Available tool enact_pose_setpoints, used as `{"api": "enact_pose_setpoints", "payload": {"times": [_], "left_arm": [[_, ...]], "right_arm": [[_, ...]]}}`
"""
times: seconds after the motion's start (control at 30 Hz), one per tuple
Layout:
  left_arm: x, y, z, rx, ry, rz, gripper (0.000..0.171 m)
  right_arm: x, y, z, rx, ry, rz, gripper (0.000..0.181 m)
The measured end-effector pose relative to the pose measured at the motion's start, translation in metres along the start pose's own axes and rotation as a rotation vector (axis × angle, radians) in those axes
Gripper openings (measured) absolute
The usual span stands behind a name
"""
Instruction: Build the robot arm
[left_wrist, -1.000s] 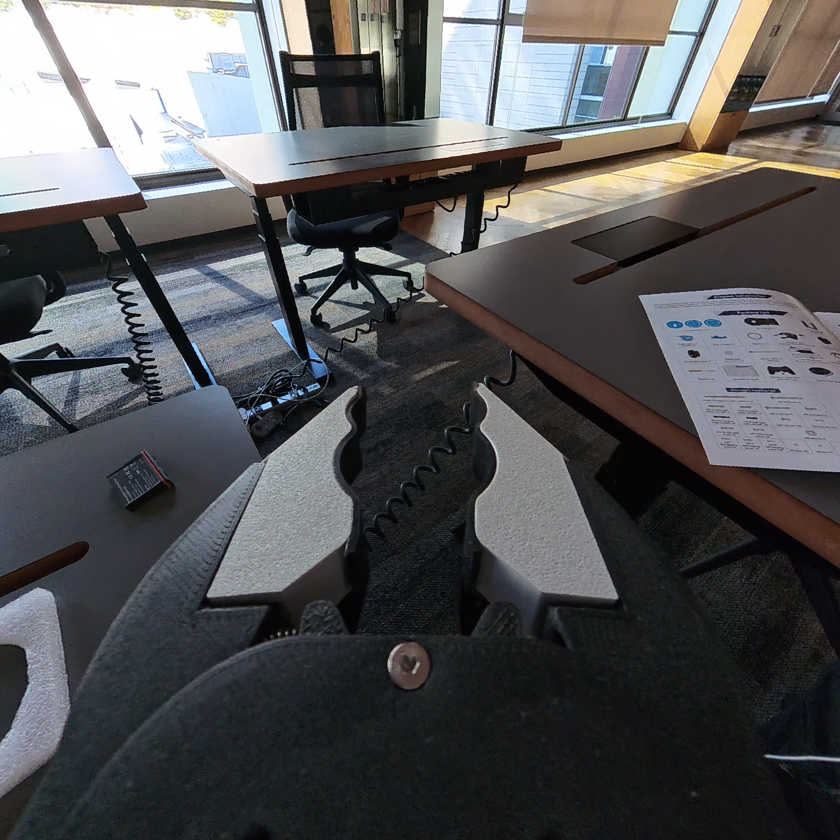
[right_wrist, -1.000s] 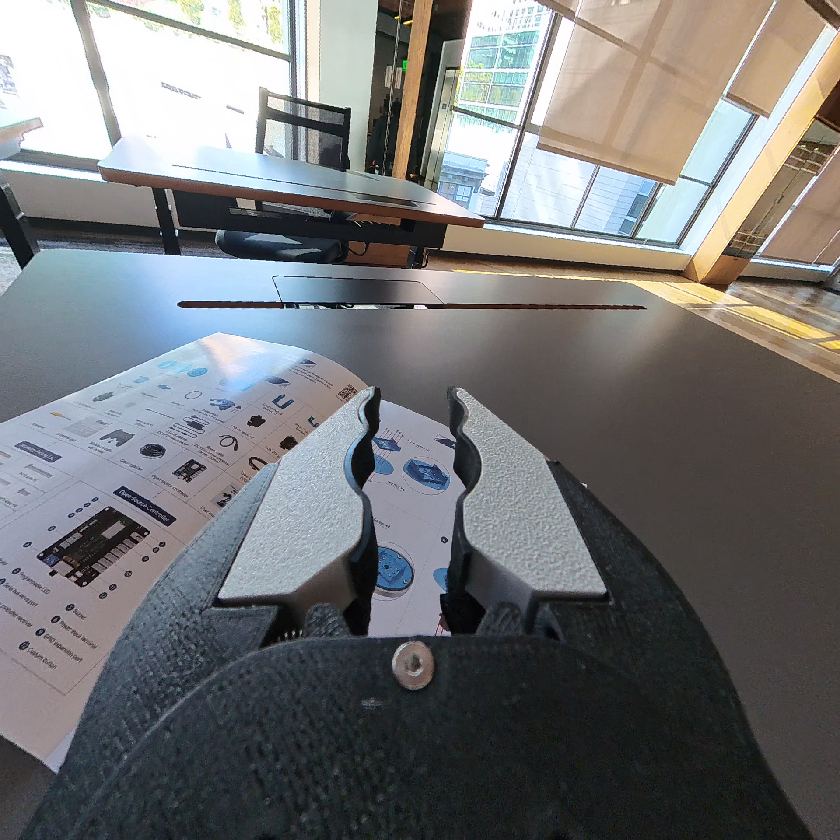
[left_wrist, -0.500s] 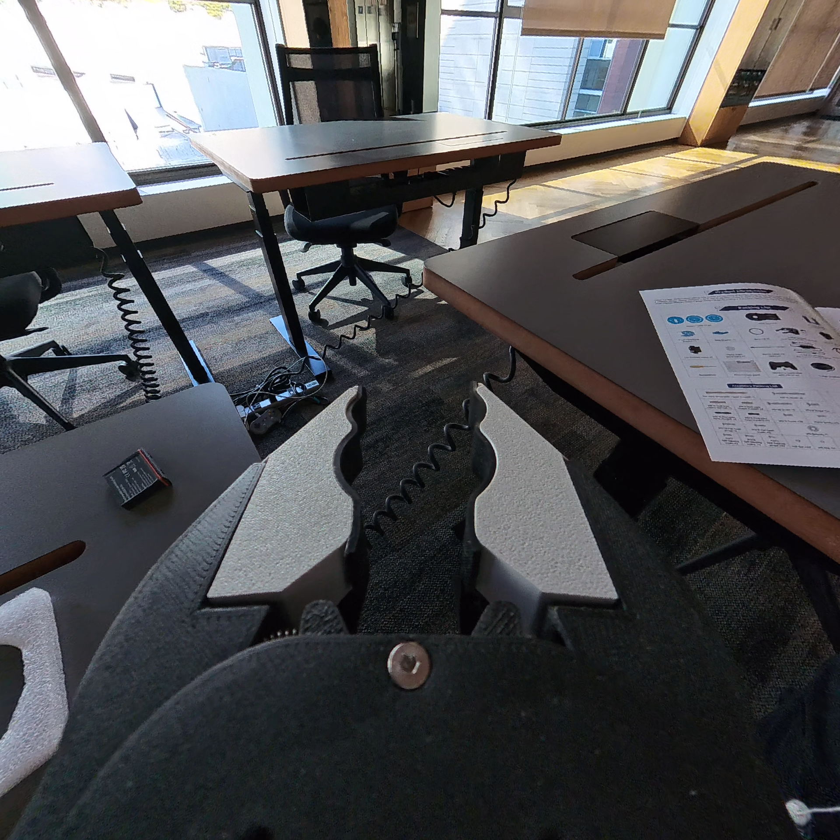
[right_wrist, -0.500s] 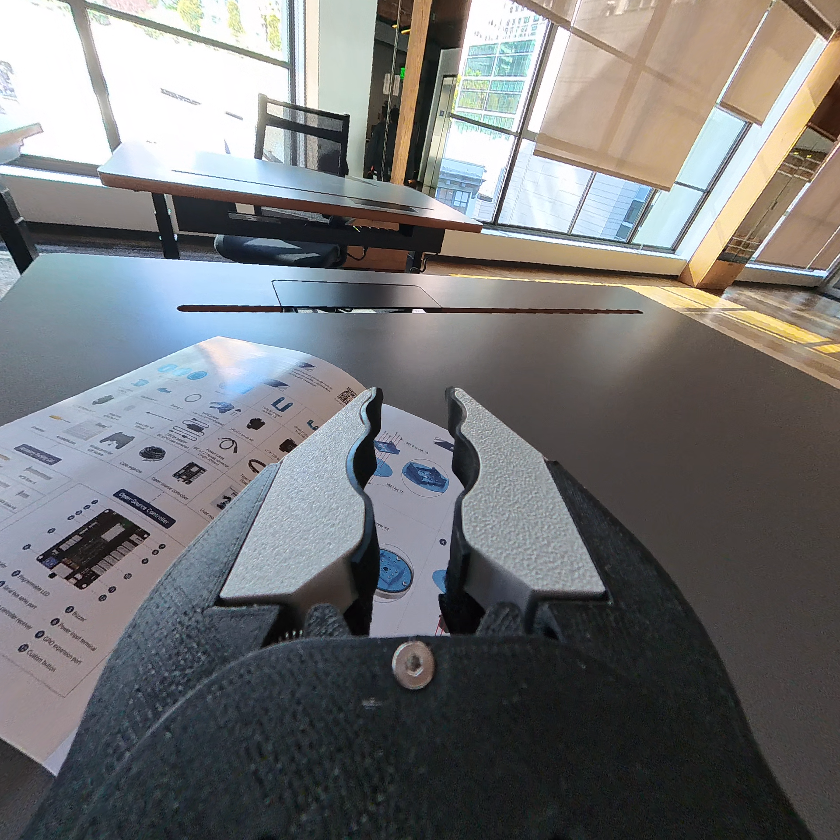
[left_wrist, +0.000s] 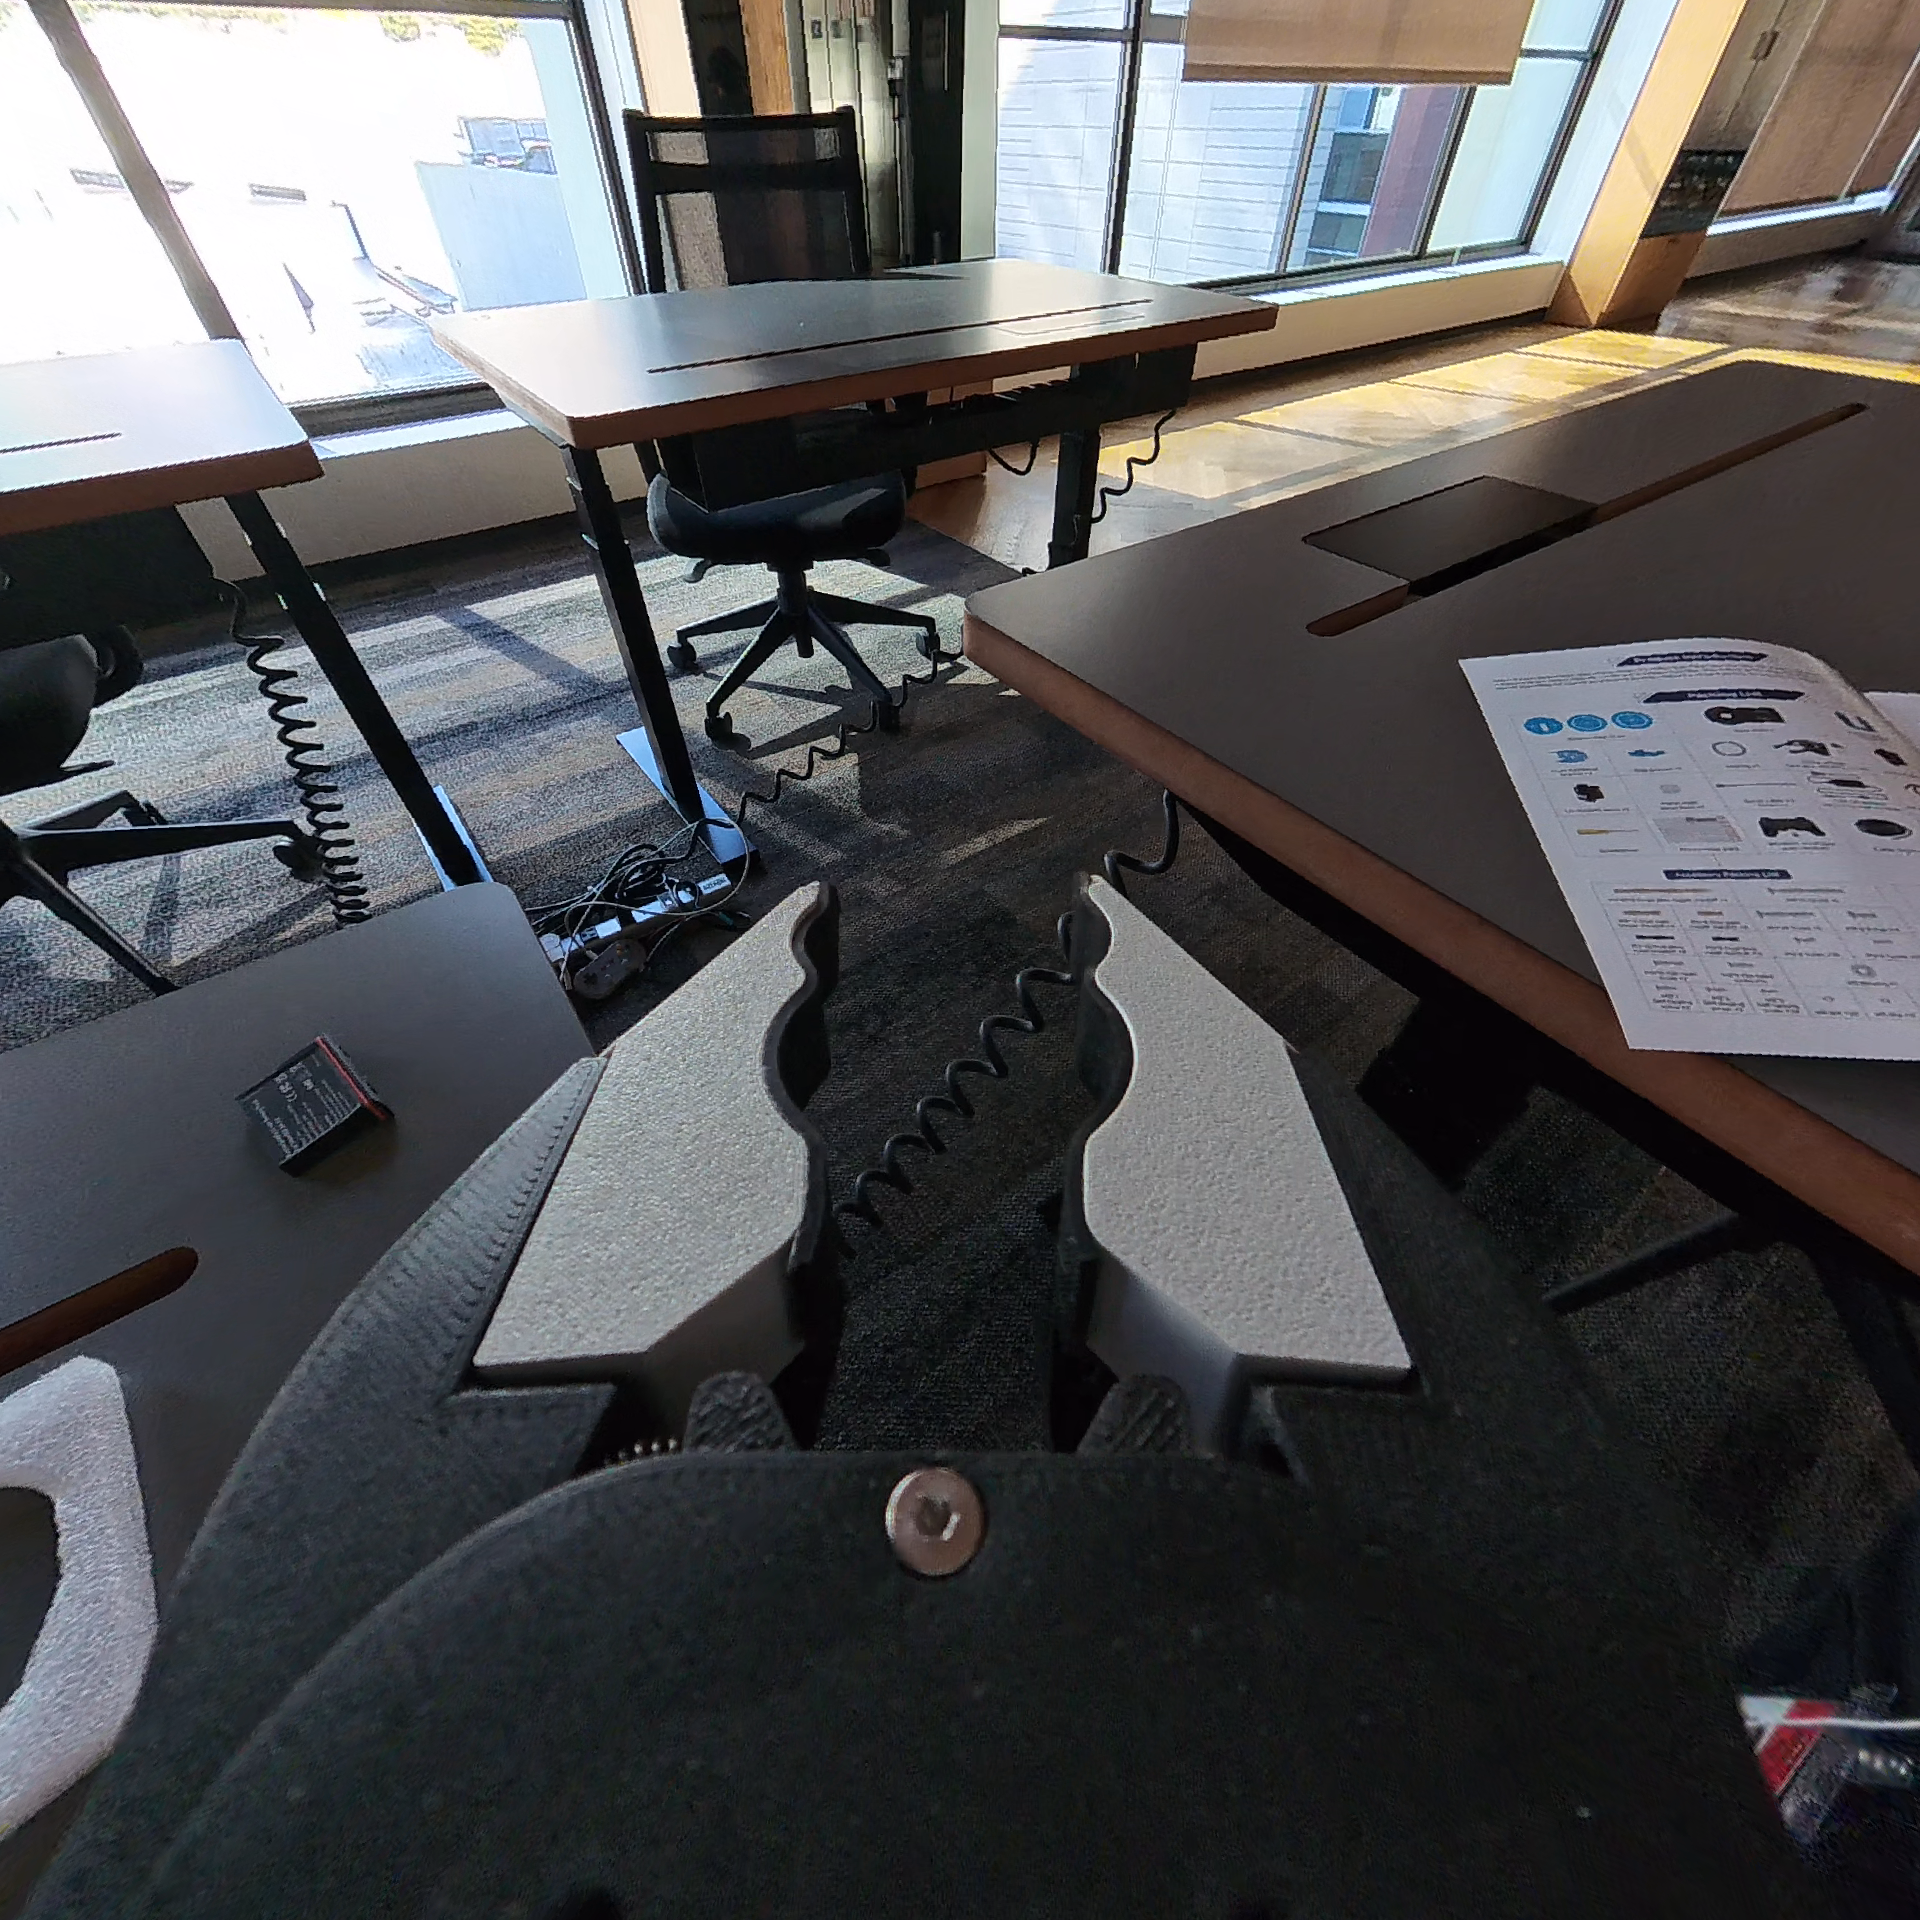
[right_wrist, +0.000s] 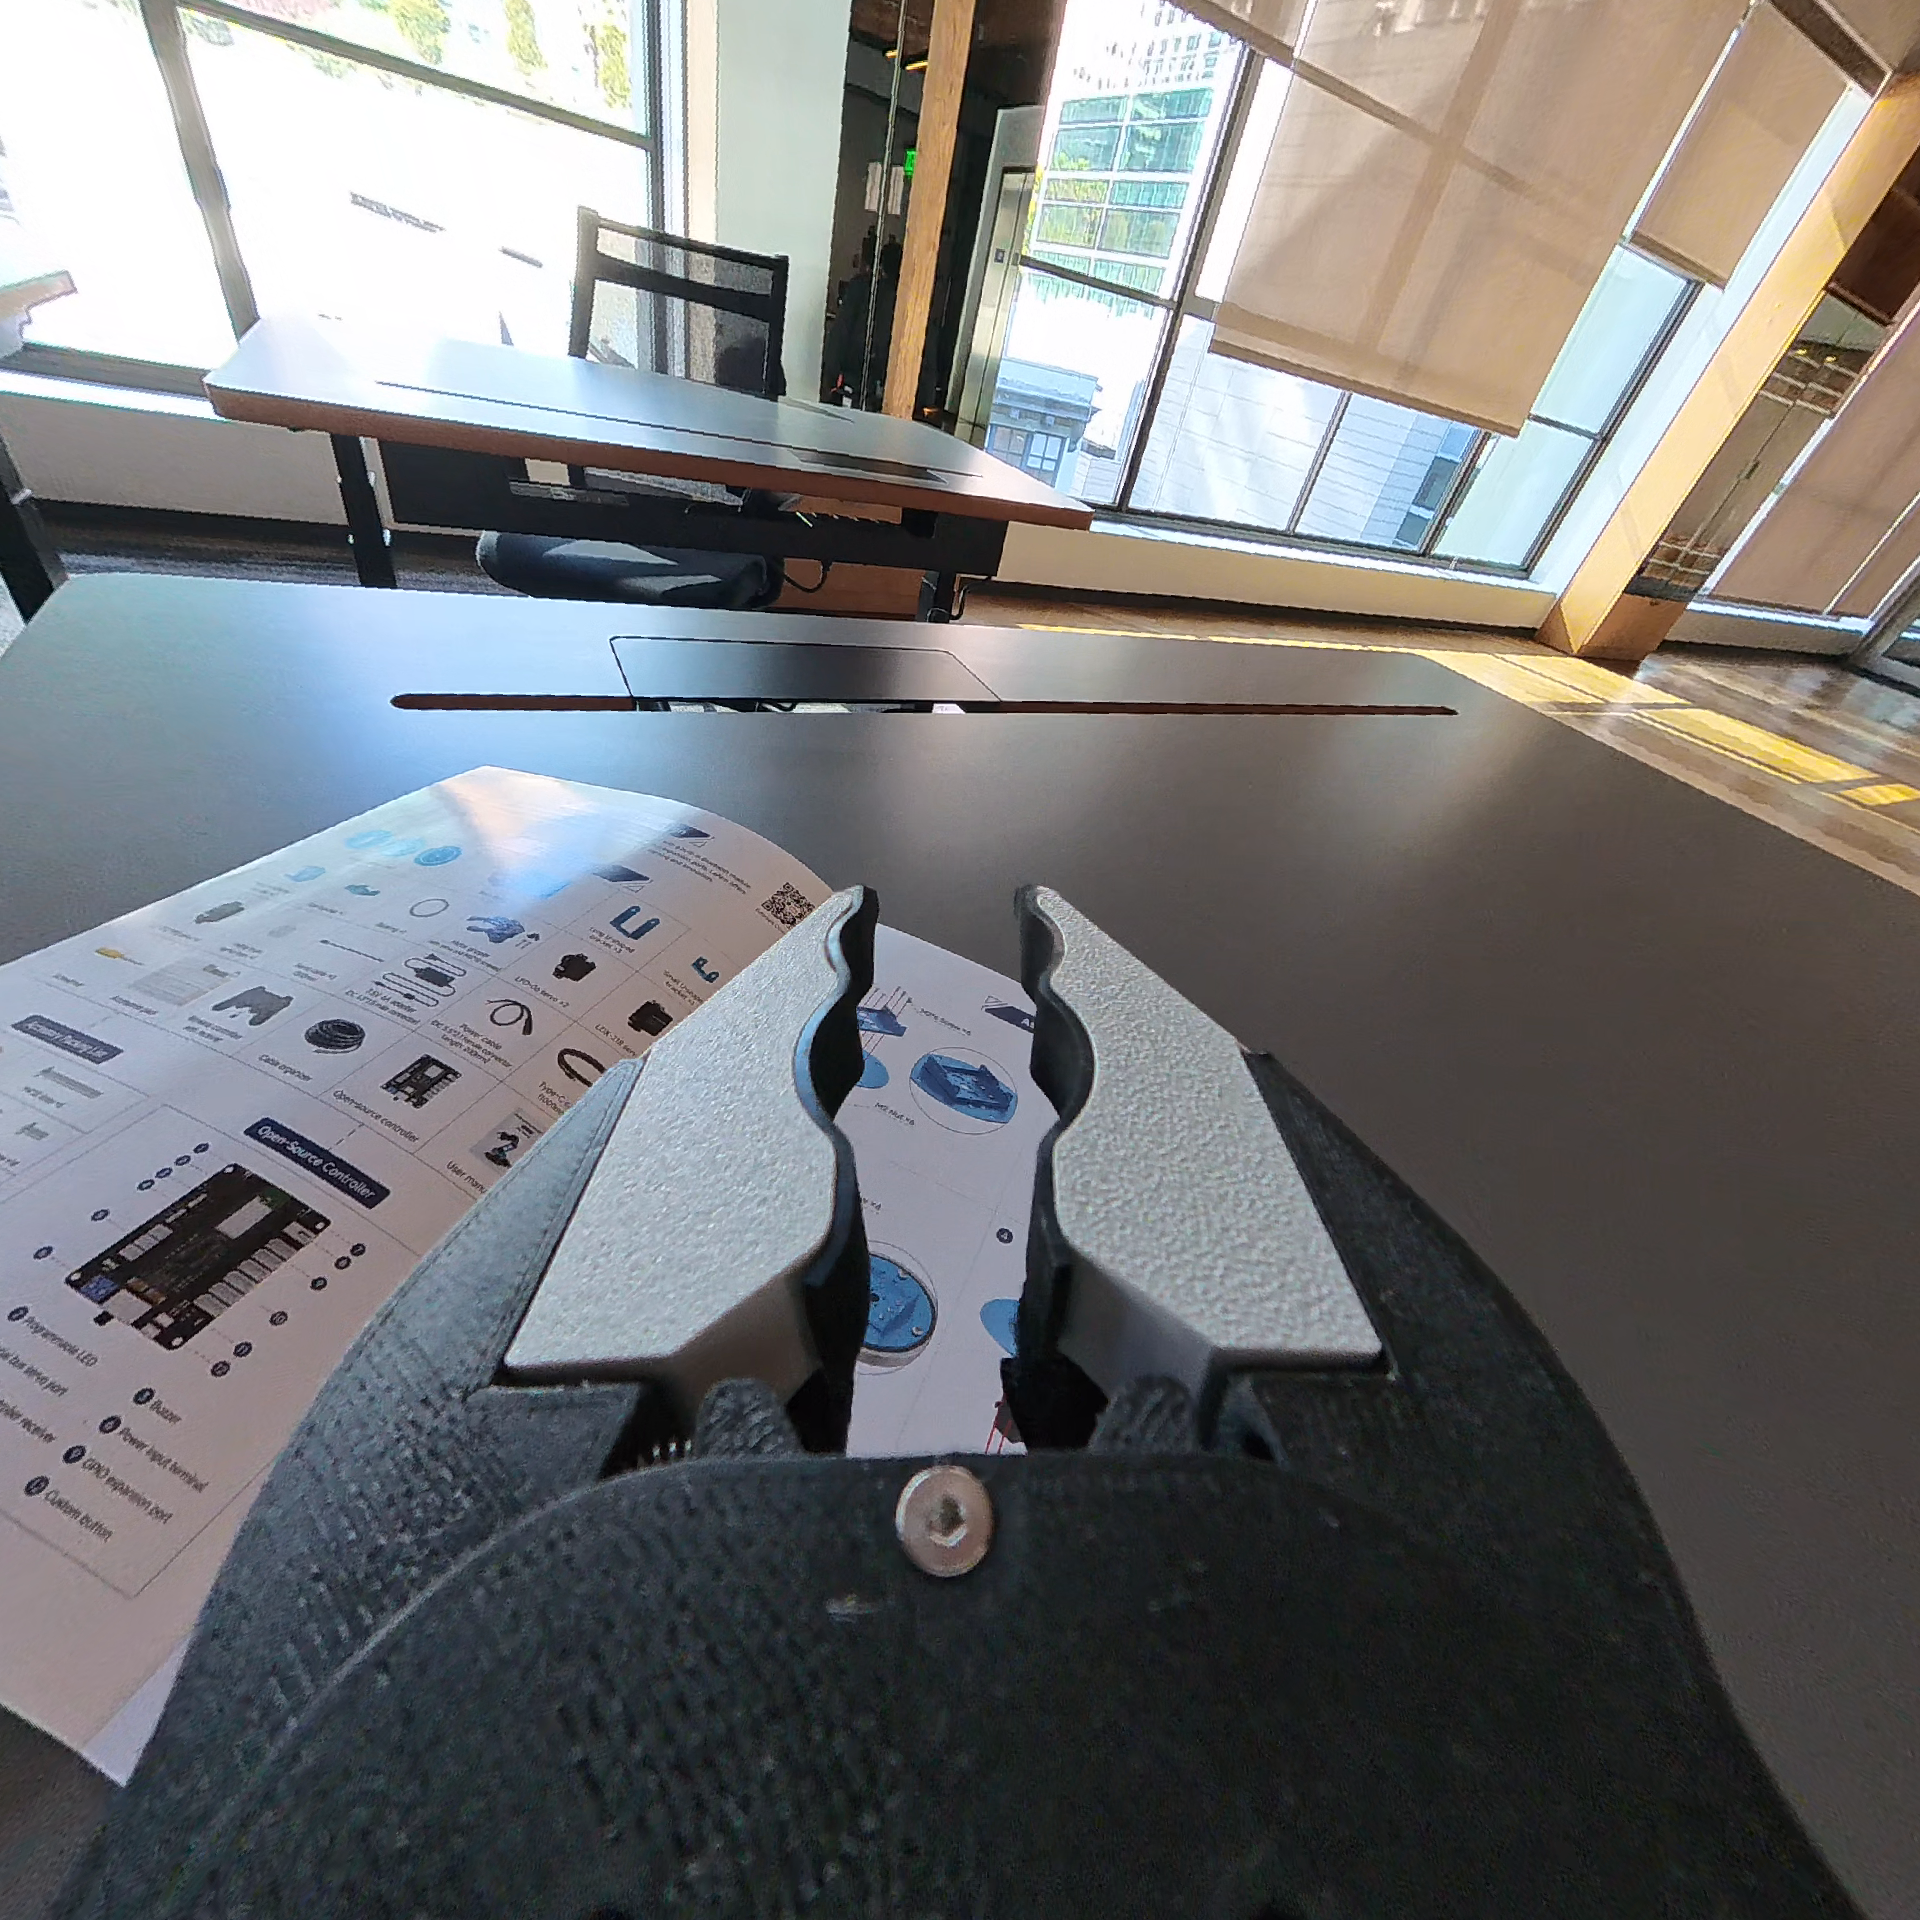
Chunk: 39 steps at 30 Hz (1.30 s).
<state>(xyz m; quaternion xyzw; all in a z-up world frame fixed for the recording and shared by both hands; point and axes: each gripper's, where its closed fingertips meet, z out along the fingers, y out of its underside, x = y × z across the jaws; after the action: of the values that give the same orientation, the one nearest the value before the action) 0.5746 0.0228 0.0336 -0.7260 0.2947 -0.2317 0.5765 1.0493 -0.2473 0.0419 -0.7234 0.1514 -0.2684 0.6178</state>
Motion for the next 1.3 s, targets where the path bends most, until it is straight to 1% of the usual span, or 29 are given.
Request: {"api": "enact_pose_setpoints", "payload": {"times": [0.6,0.77,0.9,1.03,1.13,1.23,1.3], "left_arm": [[0.002,0.000,-0.001,-0.001,0.003,0.007,0.044],[0.006,0.003,0.002,-0.009,0.025,-0.004,0.044],[0.013,0.002,0.001,-0.010,0.055,-0.010,0.045],[0.034,-0.012,-0.010,0.016,0.141,-0.049,0.046],[0.059,-0.027,-0.021,0.041,0.208,-0.036,0.047],[0.097,-0.040,-0.033,0.067,0.297,0.003,0.048],[0.129,-0.047,-0.044,0.088,0.401,-0.007,0.048]], "right_arm": [[-0.004,0.000,0.001,-0.007,-0.009,-0.006,0.025],[-0.005,0.001,0.002,-0.013,-0.010,-0.007,0.025],[-0.003,-0.005,-0.001,0.040,0.005,0.016,0.025],[0.001,-0.019,-0.008,0.130,0.034,0.039,0.024],[0.013,-0.032,-0.020,0.220,0.064,0.089,0.024],[0.032,-0.044,-0.037,0.325,0.103,0.184,0.024],[0.039,-0.047,-0.042,0.367,0.104,0.231,0.024]]}}
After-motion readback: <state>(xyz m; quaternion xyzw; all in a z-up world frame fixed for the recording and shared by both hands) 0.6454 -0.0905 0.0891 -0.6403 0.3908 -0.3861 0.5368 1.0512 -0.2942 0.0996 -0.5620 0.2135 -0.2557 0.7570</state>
